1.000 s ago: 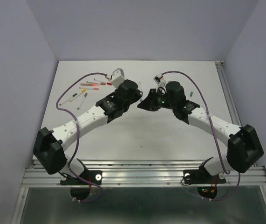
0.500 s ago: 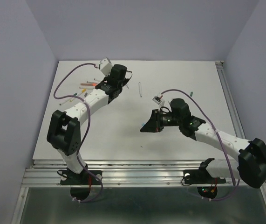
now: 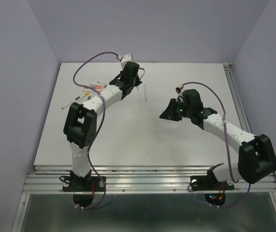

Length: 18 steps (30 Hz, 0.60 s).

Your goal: Open the pen caps

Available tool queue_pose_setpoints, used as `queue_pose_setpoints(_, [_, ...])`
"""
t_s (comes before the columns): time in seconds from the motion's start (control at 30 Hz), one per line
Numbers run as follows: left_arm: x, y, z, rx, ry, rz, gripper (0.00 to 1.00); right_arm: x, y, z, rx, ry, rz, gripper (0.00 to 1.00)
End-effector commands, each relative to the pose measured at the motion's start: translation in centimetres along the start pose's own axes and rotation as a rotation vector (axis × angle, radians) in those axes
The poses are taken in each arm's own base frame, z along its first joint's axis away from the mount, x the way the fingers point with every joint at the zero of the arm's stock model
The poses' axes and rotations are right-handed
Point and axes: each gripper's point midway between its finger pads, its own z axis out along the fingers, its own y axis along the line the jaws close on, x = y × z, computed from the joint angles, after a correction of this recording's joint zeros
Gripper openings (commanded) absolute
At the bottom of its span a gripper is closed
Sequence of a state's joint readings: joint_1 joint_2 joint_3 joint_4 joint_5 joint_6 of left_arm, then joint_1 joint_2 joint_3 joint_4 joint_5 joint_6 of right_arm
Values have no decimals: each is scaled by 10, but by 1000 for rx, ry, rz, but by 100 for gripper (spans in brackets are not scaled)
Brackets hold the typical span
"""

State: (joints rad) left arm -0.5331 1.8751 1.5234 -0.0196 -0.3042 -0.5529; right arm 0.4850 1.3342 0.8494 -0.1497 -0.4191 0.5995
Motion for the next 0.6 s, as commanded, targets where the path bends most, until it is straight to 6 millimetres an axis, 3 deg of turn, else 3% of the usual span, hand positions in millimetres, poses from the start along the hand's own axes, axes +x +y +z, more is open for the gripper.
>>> queue_pose_setpoints(0.0, [18,0,28,-16,85,166,0,-60,-71,-10,310,-157,46,1])
queue_pose_setpoints(0.03, [25,0,39,-32,113,178,0,-64,-90,-11,386,-164,54,1])
queue_pose_setpoints(0.07, [16,-5,37,-24,104,173,0,-69,-102,-12,452,-182,55,1])
queue_pose_setpoints(0.1, [30,-1,49,-39,135,189,0,-76,-112,-14,511,-200,53,1])
queue_pose_setpoints(0.13, [21,-9,53,-24,124,185,0,-93,-126,-24,615,-255,43,1])
queue_pose_setpoints(0.17, [26,-8,57,-32,143,201,0,-94,-141,-21,676,-245,41,1])
queue_pose_setpoints(0.2, [38,-3,68,-47,166,211,0,-99,-147,-24,716,-253,43,1])
queue_pose_setpoints(0.23, [35,-5,72,-45,158,209,0,-111,-156,-29,761,-278,51,1])
queue_pose_setpoints(0.4, [54,7,100,-49,225,189,0,-121,-182,-23,802,-249,74,1])
queue_pose_setpoints(0.57, [63,5,109,-29,247,171,0,-131,-193,-18,812,-243,83,1])
